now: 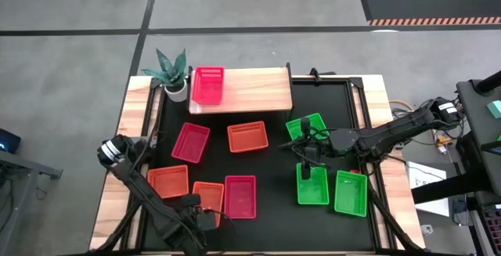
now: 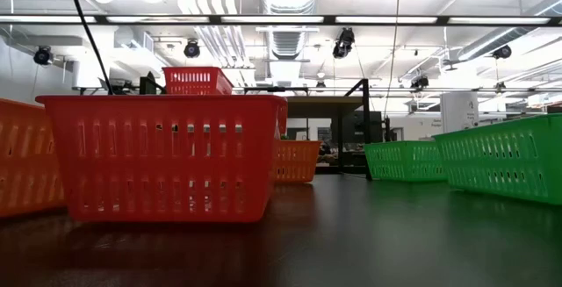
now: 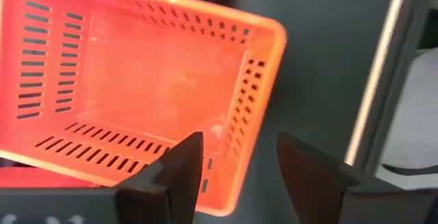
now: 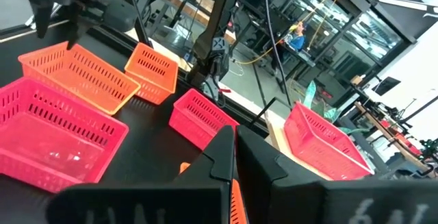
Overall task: Stack baskets on shelf by color
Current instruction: Put the bottom right orange basket on the shelf
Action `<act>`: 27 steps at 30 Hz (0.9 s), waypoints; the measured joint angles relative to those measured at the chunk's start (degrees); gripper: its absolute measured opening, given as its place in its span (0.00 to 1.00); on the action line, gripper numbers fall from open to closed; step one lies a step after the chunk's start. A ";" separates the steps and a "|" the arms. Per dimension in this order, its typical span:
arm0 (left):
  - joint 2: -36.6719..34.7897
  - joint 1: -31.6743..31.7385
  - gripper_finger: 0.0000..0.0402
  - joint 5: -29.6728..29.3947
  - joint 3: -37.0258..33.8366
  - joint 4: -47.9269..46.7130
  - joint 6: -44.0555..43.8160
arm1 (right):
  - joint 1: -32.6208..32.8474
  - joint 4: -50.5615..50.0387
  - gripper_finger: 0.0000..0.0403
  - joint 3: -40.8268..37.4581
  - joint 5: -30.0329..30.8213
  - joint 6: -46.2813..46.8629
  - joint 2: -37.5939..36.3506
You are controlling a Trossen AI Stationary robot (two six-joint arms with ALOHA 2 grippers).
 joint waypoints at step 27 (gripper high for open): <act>-0.21 0.06 0.05 2.95 -8.52 12.01 4.74 | 0.00 -0.12 0.02 0.02 0.02 -0.39 0.00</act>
